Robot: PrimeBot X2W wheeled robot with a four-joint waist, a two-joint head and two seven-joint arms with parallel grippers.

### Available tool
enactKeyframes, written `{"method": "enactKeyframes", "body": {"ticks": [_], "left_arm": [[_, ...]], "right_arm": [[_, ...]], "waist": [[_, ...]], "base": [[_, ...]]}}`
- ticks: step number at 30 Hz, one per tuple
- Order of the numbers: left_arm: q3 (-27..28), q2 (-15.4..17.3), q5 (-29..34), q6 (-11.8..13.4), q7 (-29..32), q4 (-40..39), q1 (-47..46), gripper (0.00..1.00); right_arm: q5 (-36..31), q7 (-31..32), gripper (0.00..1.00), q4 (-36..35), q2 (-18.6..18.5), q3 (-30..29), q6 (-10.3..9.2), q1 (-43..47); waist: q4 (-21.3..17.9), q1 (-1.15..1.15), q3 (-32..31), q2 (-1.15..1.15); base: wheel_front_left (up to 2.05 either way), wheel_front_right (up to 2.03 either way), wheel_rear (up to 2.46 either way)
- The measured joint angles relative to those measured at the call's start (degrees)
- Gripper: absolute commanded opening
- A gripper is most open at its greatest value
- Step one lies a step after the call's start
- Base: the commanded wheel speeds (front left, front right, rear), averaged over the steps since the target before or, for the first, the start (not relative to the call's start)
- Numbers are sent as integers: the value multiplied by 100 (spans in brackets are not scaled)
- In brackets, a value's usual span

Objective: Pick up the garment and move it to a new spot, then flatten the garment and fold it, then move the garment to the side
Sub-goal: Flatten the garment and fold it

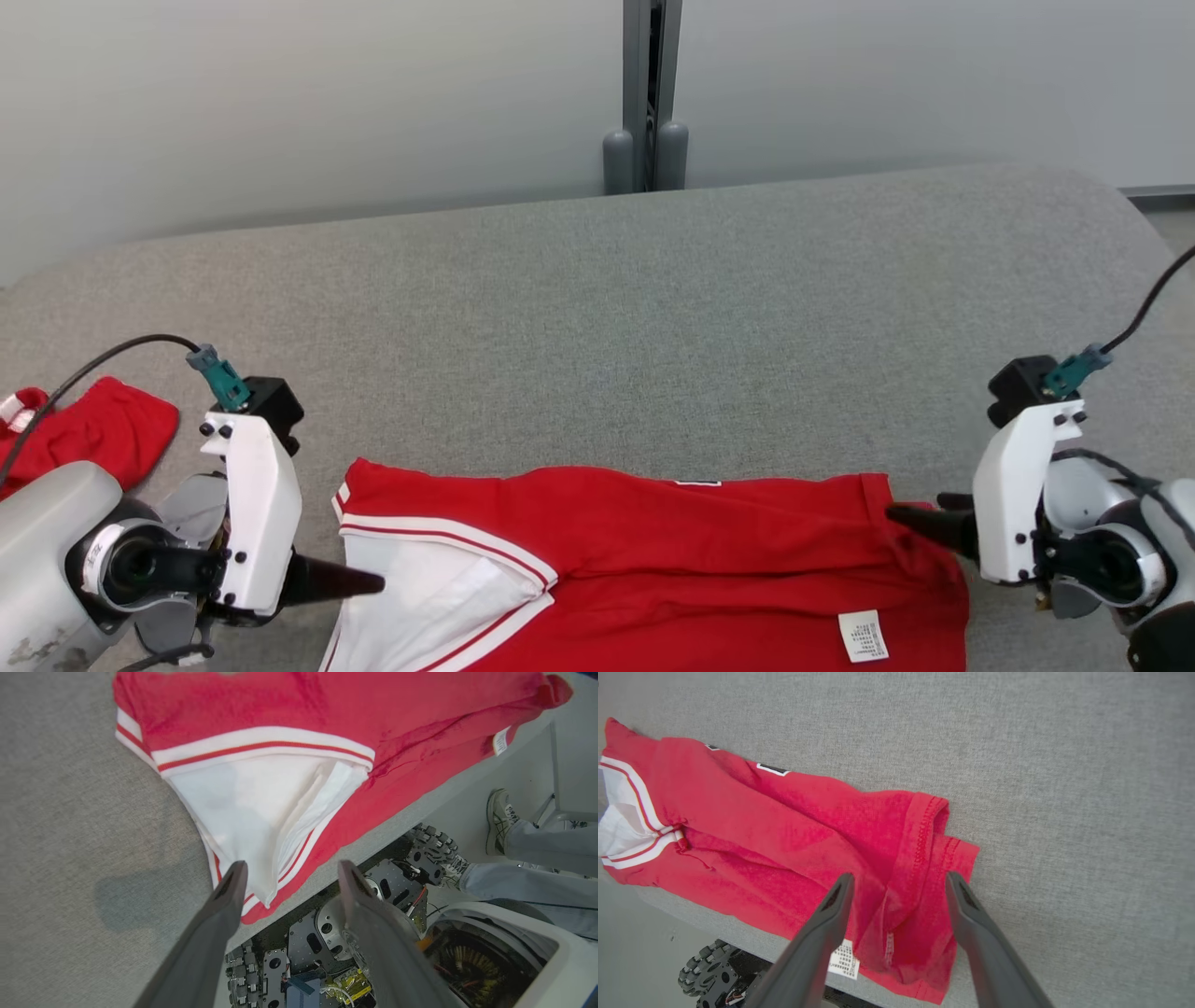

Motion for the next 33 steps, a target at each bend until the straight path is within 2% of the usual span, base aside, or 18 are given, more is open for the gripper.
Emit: {"method": "enactKeyframes", "body": {"ticks": [6, 9, 14, 20, 27, 30, 33], "left_arm": [[325, 89, 187, -34, -670, -135, -34, 100], [578, 113, 434, -44, -1367, -178, -57, 100], [1006, 81, 746, 158, -2741, -241, 115, 100], [1293, 142, 1236, 675, -4241, -556, 664, 100], [1790, 156, 1567, 1524, -6316, -1189, 1790, 100], [2008, 78, 1823, 1862, -6681, -1352, 2234, 100], [2566, -274, 2285, 2092, -6747, -1494, 2647, 100]], "right_arm": [[-65, -238, 100, -659, -14, -735, 1, 170], [-237, -687, 100, -1016, 64, -1274, 0, 289], [-556, -1500, 100, -1483, 535, -2075, 0, 682], [-1224, -2437, 100, -1976, 1050, -2627, 0, 1252], [-1906, -3588, 100, -2470, 1726, -2967, 0, 1805], [-2067, -4055, 100, -2566, 1816, -3010, 0, 2066], [-2150, -4424, 100, -2605, 1844, -3000, 0, 2314]], "waist": [[31, 0, -217, 0], [56, 0, -283, 0], [102, 0, -342, 0], [151, 0, -382, 0], [164, 0, -330, 0], [189, 0, -301, 0], [242, 0, -283, 0]], "base": [[0, 0, 0], [0, 0, 0], [0, 0, 0], [0, 0, 0], [0, 0, 0], [0, 0, 0], [0, 0, 0]]}}
